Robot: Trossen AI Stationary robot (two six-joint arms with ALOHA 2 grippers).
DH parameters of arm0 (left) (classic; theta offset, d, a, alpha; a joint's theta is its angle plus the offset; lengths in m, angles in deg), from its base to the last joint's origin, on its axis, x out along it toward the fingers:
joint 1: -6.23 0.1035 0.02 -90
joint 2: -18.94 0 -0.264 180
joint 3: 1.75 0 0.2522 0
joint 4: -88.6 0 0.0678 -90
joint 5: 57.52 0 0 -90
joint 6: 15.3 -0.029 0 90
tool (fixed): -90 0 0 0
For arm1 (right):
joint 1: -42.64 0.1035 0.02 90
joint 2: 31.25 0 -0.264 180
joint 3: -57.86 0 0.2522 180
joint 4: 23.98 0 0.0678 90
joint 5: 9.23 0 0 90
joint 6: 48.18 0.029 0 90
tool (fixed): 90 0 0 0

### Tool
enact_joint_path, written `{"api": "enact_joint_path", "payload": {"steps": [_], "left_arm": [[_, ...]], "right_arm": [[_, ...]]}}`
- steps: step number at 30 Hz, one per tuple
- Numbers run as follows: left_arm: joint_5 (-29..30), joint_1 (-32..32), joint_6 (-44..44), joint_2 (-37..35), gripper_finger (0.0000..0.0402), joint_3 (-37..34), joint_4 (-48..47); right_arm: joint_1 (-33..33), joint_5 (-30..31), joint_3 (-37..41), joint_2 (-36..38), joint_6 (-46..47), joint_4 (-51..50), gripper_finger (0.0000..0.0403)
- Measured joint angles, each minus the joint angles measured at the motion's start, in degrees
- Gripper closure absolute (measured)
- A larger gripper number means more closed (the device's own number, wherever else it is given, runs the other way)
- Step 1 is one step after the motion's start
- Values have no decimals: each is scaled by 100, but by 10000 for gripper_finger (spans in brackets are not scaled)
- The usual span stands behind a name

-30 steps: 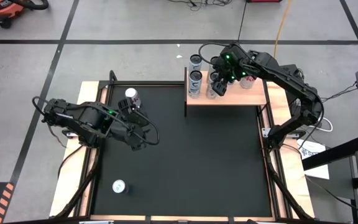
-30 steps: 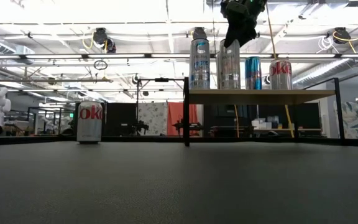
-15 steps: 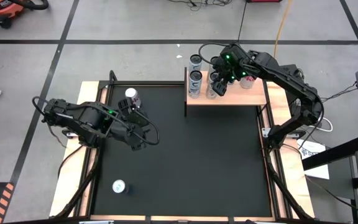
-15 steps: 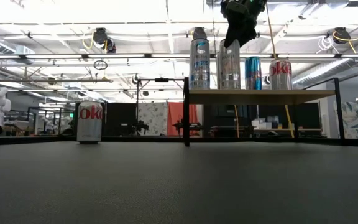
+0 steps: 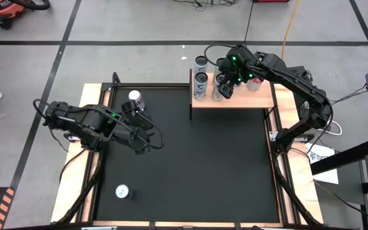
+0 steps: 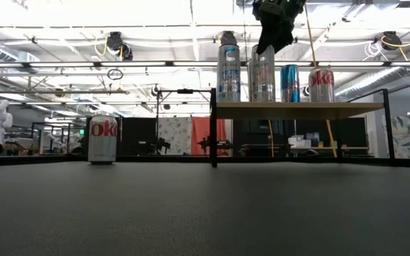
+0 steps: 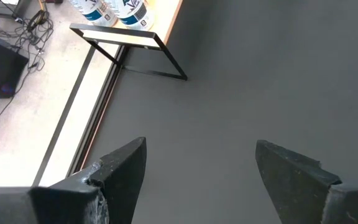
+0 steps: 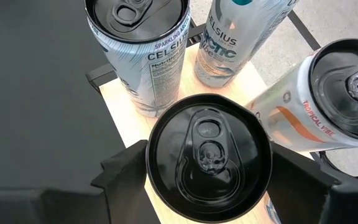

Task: Place canned beverage on shelf
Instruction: Put the white-yellow soda can on the shelf aligned with the other white-yellow soda can

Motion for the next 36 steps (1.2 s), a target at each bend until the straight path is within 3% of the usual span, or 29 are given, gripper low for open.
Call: {"api": "enact_joint_path", "payload": {"steps": [18,29,36], "left_arm": [[0,0,0,0,104,0,-5],[0,0,17,0,104,0,-173],[0,0,21,-1,104,0,-115]], "right_arm": [[44,-15,0,0,-14,-32,128],[48,-9,0,0,-27,-45,73],[48,16,0,-2,-207,-32,71]]}}
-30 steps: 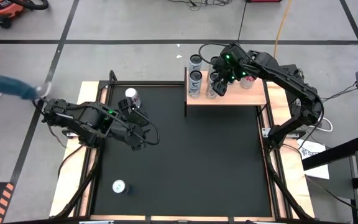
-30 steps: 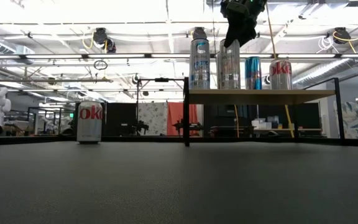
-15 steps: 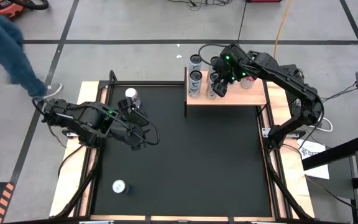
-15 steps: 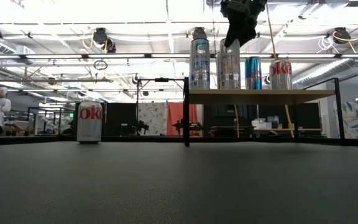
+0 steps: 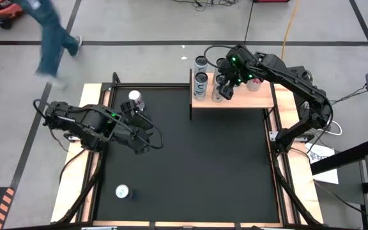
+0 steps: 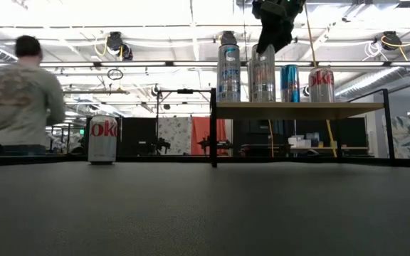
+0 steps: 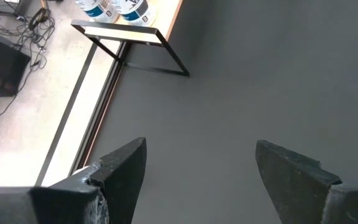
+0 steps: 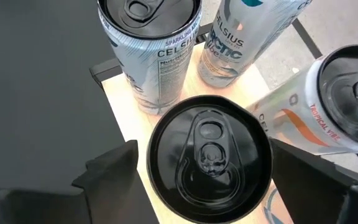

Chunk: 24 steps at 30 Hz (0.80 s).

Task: Place canned beverage on shelf
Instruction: Put the white-yellow soda can on the shelf aligned with the other white-yellow soda can

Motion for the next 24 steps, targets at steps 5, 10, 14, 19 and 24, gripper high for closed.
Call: {"api": "enact_joint_path", "payload": {"steps": [5,10,14,19,24], "left_arm": [[0,0,1,-1,104,0,1],[-74,0,33,-1,104,0,6],[-85,0,35,-1,104,0,8],[-87,0,33,-1,104,0,10],[-87,0,31,-1,104,0,9]], "right_arm": [[0,11,0,-1,-194,110,69],[0,24,0,-1,-310,224,69],[0,28,0,-1,-314,224,69],[0,118,0,40,-361,233,69],[0,147,-2,240,-402,225,69]]}}
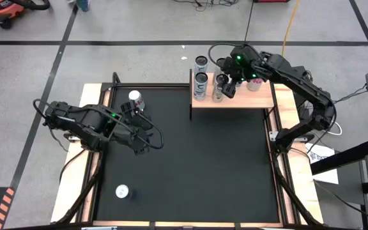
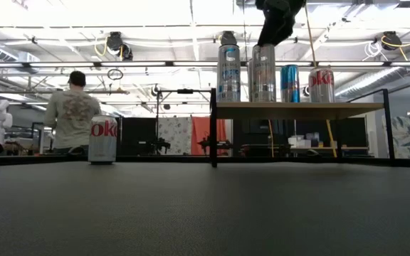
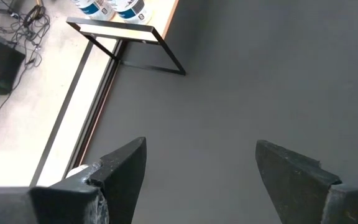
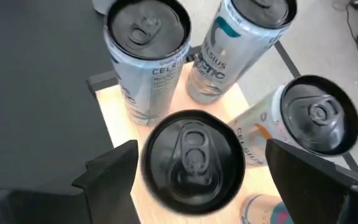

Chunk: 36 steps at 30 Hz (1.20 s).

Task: Place canned beverage on shelf
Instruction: Put the white-yellow soda can on the shelf aligned with the other white-yellow soda can

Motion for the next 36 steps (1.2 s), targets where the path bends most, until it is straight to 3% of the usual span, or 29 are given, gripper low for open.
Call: {"api": "enact_joint_path", "payload": {"steps": [20,36], "left_arm": [[0,0,-10,0,104,0,1],[0,0,-50,0,104,0,1]], "right_arm": [[44,20,-2,303,395,-702,74],[39,139,-4,123,772,-894,190]]}}
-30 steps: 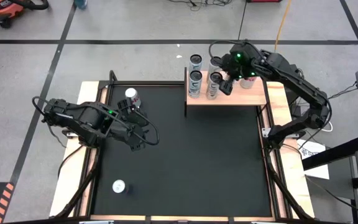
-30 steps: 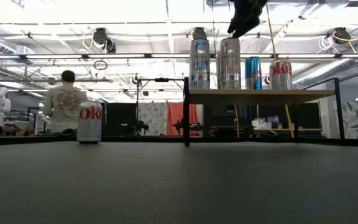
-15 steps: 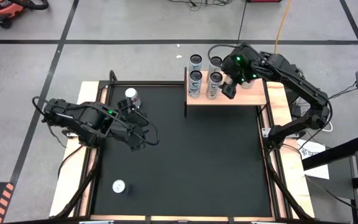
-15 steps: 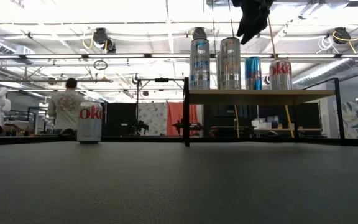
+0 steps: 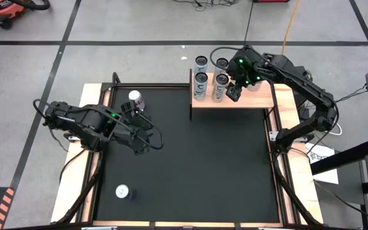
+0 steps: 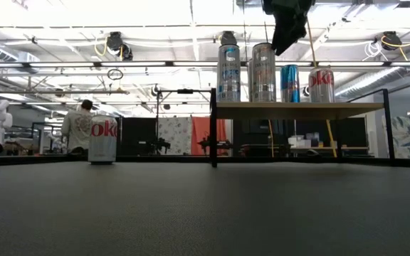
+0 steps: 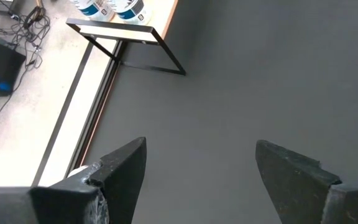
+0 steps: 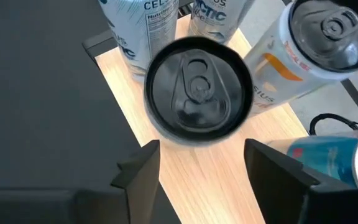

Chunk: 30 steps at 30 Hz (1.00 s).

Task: Place canned beverage on shelf
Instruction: Put the white-yellow soda can on the shelf aligned with the other white-yellow soda can, then put the blue soda can on the shelf aligned with the other blue soda can

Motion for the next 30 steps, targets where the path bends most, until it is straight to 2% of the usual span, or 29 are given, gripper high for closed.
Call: {"api": "enact_joint_path", "payload": {"steps": [12,19,30], "left_arm": [[4,0,0,0,104,0,-2],[4,0,0,0,104,0,-2],[3,0,2,0,104,0,-9]], "right_arm": [[-11,47,2,-198,-22,154,197],[-16,639,2,-196,-36,73,197],[0,402,2,-14,-9,-64,197]]}}
